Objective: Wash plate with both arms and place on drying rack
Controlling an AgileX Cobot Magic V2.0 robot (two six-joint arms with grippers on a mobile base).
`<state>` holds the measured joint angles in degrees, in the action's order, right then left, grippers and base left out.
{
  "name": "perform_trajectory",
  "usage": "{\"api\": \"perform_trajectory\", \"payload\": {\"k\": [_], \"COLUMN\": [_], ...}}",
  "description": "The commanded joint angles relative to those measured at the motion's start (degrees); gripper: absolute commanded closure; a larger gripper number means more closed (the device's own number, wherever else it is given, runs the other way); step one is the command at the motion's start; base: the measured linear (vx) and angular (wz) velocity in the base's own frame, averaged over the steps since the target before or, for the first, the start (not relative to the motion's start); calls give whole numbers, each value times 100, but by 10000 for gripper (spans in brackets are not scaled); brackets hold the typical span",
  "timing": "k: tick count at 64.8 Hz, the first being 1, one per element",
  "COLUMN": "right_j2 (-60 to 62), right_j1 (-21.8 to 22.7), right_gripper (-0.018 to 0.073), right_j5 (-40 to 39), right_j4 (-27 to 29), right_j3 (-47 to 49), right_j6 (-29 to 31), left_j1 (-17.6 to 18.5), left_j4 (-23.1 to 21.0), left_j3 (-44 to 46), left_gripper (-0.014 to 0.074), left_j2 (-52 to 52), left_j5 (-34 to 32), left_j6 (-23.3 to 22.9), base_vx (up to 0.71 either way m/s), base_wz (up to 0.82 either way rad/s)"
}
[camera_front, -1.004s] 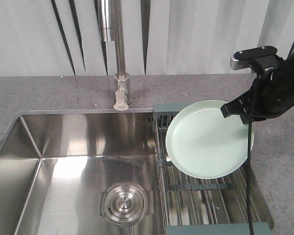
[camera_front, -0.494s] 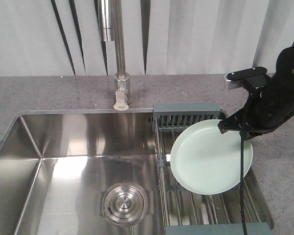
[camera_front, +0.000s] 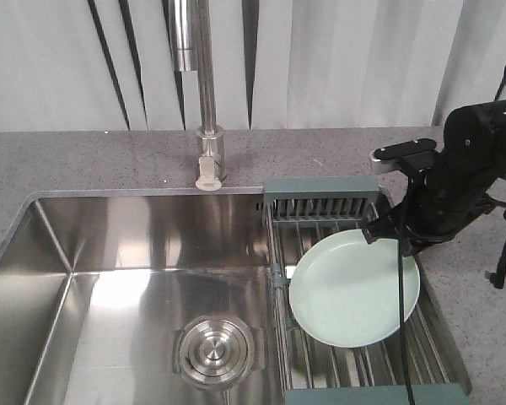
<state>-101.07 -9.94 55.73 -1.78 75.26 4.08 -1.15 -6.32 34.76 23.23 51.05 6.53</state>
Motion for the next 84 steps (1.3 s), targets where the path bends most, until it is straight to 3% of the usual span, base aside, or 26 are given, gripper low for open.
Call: {"api": "perform_trajectory", "payload": {"k": [1, 10, 17, 27, 45, 68, 84], "right_j2": [249, 326, 590, 1247, 3195, 5764, 6945], "right_j1": [20, 20, -17, -155, -333, -333, -333], "right_gripper": [393, 262, 225, 228, 254, 292, 307], "right_j5": [-126, -92, -129, -365, -1455, -1316, -1154], "right_j4": [0, -18, -33, -38, 32, 57, 95], "right_j3": [151, 151, 151, 1, -1539, -3060, -3556], "right_j6": [42, 42, 95, 87, 25, -180, -234], "left_j1": [12, 12, 12, 12, 12, 12, 12], "left_j4": [-60, -60, -60, -60, -60, -60, -60], "left_j3": [145, 145, 145, 145, 145, 145, 145], "left_gripper": [11, 11, 11, 11, 11, 11, 11], "left_j2": [40, 40, 40, 40, 40, 40, 40], "left_j5": [-323, -323, -323, -323, -323, -323, -323], "left_j6": [-56, -56, -56, -56, -56, -56, -56], "base_vx": [0, 0, 0, 0, 0, 0, 0], "base_wz": [0, 0, 0, 0, 0, 0, 0]}}
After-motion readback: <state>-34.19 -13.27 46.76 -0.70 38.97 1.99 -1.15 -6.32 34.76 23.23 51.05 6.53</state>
